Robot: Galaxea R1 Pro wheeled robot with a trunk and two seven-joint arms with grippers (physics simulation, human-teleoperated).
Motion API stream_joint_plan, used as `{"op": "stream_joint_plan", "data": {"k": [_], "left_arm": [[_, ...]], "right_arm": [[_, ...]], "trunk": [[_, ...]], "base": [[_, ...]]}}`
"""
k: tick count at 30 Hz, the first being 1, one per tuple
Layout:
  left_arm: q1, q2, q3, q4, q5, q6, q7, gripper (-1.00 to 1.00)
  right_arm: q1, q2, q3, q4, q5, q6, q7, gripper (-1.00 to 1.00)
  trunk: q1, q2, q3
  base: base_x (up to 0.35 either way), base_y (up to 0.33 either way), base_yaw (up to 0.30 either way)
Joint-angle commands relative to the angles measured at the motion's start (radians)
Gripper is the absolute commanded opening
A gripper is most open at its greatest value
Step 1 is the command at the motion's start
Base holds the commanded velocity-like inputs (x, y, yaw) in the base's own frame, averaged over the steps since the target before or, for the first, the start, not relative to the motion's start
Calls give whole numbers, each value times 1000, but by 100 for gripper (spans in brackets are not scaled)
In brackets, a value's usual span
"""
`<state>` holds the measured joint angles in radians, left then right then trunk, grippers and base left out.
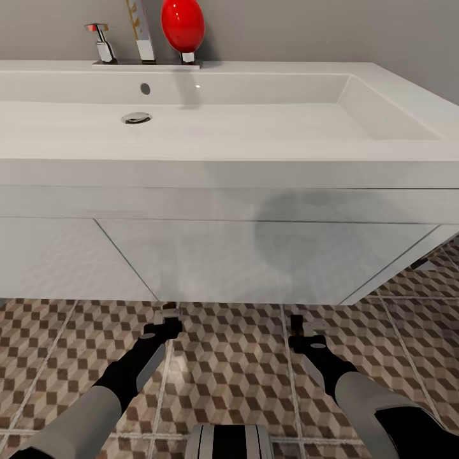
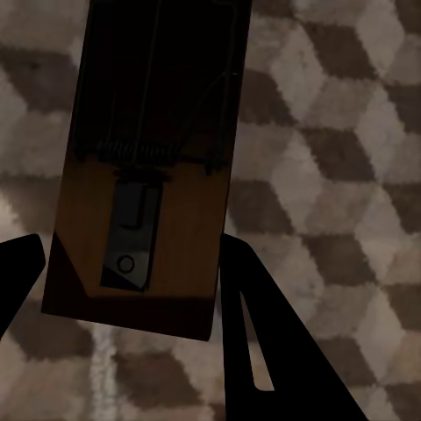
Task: Take the four mousetraps from the cabinet in the bathroom and place them on the bathroom floor. Make sure all four end up on the same floor surface, and ensure that at least two of them are either under or directly next to the same bathroom sink.
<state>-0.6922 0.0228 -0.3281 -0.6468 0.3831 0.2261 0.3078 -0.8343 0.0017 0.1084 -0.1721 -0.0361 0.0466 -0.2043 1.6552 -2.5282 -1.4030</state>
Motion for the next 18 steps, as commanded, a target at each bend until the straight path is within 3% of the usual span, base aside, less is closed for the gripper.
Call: {"op": "stream_joint_plan", "data": {"k": [1, 18], "left_arm": [[0, 2, -8, -4, 9, 3, 11, -100], [0, 2, -12, -2, 5, 4, 12, -100]], "right_arm": [[0, 0, 8, -1, -4, 5, -6, -100], [0, 0, 12, -8, -4, 2, -8, -100]], "trunk": [[0, 0, -1], [7, -4, -59]], "base": [[0, 0, 0], [0, 0, 0]]}}
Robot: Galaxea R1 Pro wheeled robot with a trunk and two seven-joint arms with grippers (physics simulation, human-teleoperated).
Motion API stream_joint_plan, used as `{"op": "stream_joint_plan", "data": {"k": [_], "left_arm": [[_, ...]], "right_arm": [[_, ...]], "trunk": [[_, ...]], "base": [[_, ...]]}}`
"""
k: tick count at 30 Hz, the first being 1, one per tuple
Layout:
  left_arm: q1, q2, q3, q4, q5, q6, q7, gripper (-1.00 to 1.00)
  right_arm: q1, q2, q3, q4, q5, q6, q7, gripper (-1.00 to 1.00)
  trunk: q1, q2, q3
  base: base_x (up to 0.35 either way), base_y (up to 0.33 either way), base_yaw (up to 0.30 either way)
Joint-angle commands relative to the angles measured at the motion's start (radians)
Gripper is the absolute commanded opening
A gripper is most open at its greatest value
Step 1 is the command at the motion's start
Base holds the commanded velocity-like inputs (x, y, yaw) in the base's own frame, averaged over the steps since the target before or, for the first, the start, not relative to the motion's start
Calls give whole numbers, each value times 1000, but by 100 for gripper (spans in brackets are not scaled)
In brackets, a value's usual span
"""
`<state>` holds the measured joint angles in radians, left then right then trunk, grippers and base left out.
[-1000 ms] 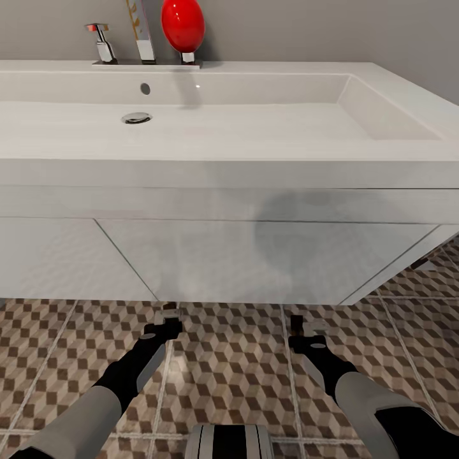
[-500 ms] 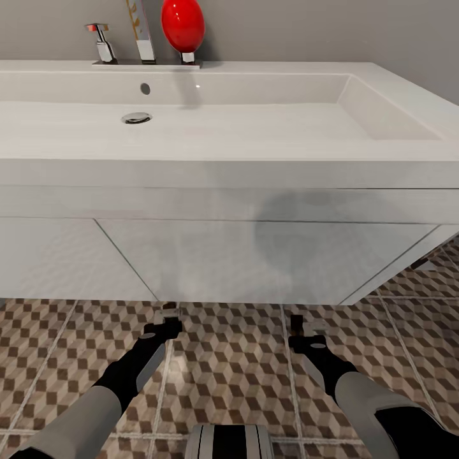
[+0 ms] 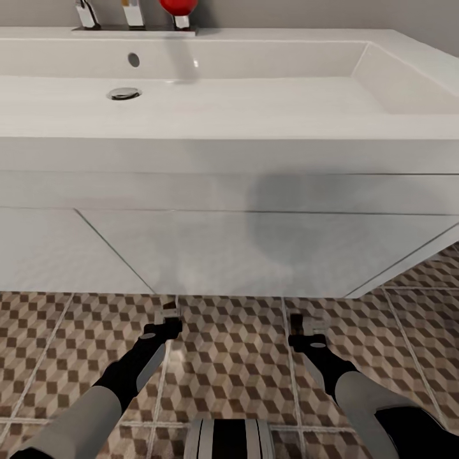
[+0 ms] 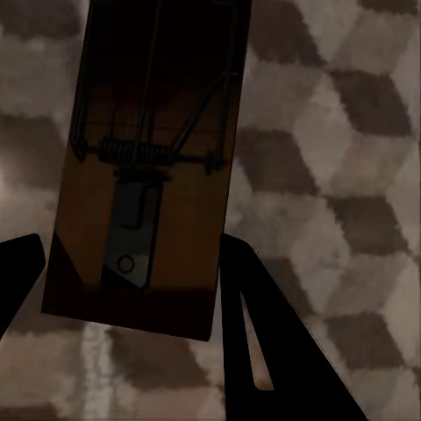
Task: Take the four mousetraps from the cabinet in the bathroom and place them on the bathroom floor. Make sure all four end up on the same floor surface, and ensure that at least two of them are either under or directly next to the same bathroom sink.
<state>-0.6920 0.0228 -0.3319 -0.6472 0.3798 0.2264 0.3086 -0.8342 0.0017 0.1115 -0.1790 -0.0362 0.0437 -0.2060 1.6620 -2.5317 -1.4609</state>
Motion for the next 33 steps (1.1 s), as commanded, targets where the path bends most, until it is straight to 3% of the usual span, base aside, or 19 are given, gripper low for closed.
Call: {"op": "stream_joint_plan", "data": {"k": [1, 11, 27, 33], "left_arm": [[-1, 2, -9, -1, 8, 4, 11, -100], [-1, 2, -14, 0, 7, 3, 12, -100], [-1, 0, -15, -20, 4, -11, 12, -100], [-1, 0, -15, -20, -21, -12, 12, -100]], "right_arm": [[0, 0, 8, -1, -4, 4, -6, -100], [0, 0, 7, -42, -4, 4, -7, -100], [0, -3, 7, -157, -4, 6, -7, -100], [0, 0, 6, -156, -6, 4, -7, -100]], "trunk": [[0, -1, -5], [5, -3, -43], [5, -3, -43], [5, -3, -43]], "base": [[0, 0, 0], [0, 0, 0], [0, 0, 0], [0, 0, 0]]}}
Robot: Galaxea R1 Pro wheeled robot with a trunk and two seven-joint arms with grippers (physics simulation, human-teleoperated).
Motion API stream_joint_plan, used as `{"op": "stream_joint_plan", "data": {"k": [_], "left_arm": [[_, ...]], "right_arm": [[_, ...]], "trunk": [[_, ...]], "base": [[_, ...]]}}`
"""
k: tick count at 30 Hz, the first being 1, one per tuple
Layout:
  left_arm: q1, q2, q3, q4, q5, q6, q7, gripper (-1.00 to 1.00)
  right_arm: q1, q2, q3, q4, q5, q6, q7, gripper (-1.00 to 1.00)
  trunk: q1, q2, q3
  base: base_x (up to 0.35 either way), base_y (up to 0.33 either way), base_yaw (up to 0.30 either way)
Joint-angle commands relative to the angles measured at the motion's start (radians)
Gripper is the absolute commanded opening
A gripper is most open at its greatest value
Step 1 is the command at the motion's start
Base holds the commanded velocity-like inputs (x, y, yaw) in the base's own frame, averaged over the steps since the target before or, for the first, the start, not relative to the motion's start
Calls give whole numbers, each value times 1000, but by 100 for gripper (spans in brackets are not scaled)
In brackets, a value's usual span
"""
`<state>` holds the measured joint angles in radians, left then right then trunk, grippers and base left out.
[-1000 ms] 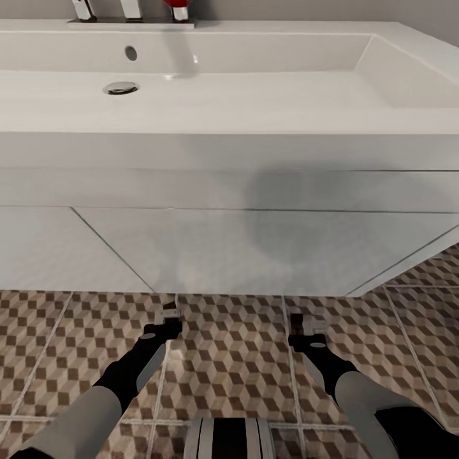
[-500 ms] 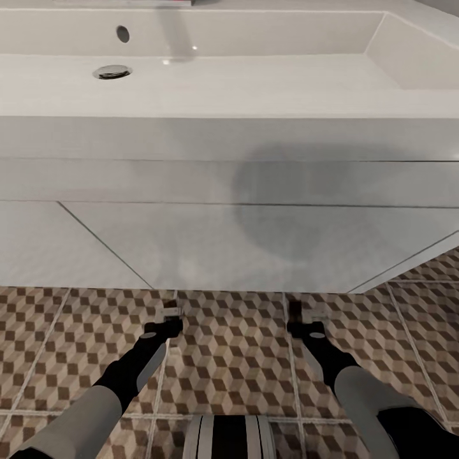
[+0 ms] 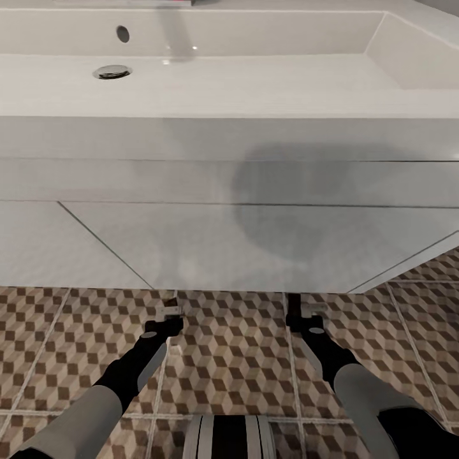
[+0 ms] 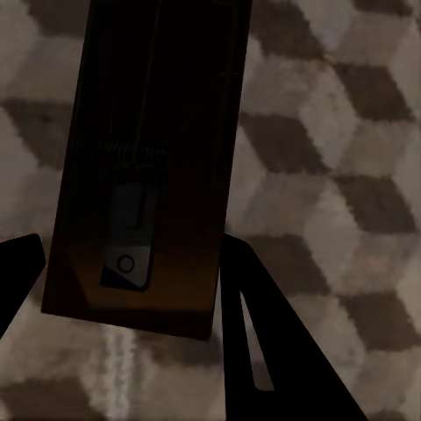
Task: Take the four mousetraps from the cabinet in the bathroom and place them on the bathroom floor. Make sure all four end up on the same floor surface, and ensure that at least two of them are either under or directly next to the same bathroom sink.
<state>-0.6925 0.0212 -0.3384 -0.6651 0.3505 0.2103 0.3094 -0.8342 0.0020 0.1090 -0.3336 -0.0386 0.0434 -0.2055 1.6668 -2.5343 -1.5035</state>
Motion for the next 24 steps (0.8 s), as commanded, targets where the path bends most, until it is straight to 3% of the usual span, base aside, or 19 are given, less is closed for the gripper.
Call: {"op": "stream_joint_plan", "data": {"k": [1, 11, 24], "left_arm": [[0, 2, -8, -1, 3, 4, 11, -100], [-1, 2, -4, 0, -6, 0, 11, -100], [-1, 1, -3, -2, -7, -1, 11, -100]], "right_arm": [[0, 0, 8, 1, -4, 4, -8, -100], [0, 1, 8, 8, -6, 3, -8, -100], [0, 1, 9, 12, -9, 3, -8, -100]], "trunk": [[0, 0, -1], [0, 0, -1], [0, 0, -1]], "base": [[0, 0, 0], [138, 0, 0], [19, 0, 0]]}}
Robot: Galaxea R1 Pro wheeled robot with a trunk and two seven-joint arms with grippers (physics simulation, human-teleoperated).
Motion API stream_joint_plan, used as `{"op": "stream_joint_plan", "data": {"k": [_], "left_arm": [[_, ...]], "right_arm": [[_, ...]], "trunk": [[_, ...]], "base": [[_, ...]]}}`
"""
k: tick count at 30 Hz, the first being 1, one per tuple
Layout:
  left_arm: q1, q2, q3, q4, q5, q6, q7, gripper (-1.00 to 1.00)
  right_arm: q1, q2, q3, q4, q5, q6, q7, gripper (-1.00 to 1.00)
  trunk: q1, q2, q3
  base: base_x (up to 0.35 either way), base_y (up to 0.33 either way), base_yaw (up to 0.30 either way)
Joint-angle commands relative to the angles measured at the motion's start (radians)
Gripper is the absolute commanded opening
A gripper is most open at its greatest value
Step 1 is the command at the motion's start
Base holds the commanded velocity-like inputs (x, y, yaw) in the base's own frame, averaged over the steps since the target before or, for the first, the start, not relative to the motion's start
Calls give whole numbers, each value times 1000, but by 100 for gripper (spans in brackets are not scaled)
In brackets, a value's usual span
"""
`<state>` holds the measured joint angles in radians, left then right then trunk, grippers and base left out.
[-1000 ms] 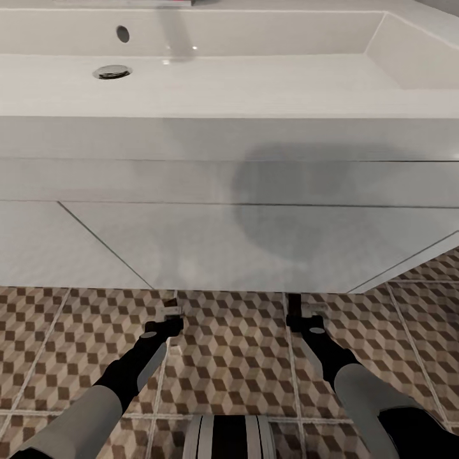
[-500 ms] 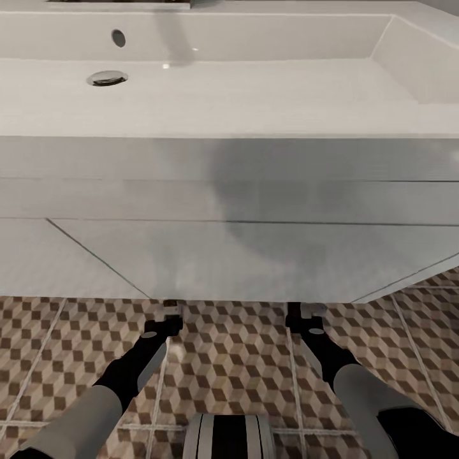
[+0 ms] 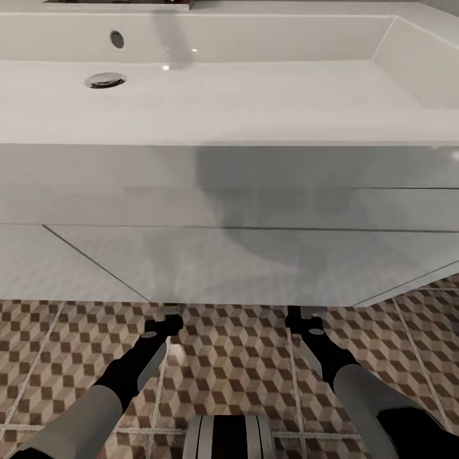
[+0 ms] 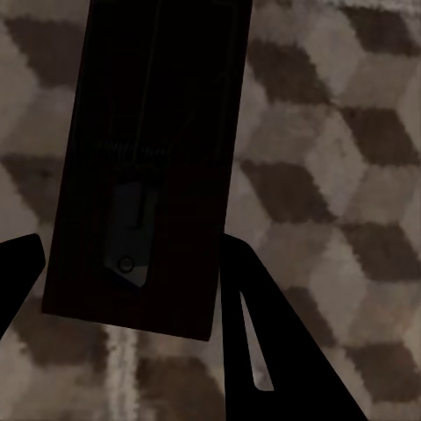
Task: Take the four mousetraps from the cabinet in the bathroom and place them on the bathroom floor. Make sure all four end up on the same floor surface, and ensure that at least two of them are either under or directly next to the same bathroom sink.
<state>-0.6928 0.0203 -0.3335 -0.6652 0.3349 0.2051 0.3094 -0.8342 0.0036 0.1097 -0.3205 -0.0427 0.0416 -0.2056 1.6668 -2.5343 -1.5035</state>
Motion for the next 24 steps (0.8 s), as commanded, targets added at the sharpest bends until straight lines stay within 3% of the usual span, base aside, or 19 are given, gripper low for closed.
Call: {"op": "stream_joint_plan", "data": {"k": [1, 24], "left_arm": [[-1, 2, -8, -2, 8, 4, 11, -100], [0, 2, -6, 15, 7, -64, 9, -100]], "right_arm": [[0, -1, 8, -1, -5, 4, -7, -100], [0, -1, 9, 51, -4, -26, -6, -100]], "trunk": [[0, 0, -1], [0, 0, -1]], "base": [[1, 0, 0], [0, 0, 0]]}}
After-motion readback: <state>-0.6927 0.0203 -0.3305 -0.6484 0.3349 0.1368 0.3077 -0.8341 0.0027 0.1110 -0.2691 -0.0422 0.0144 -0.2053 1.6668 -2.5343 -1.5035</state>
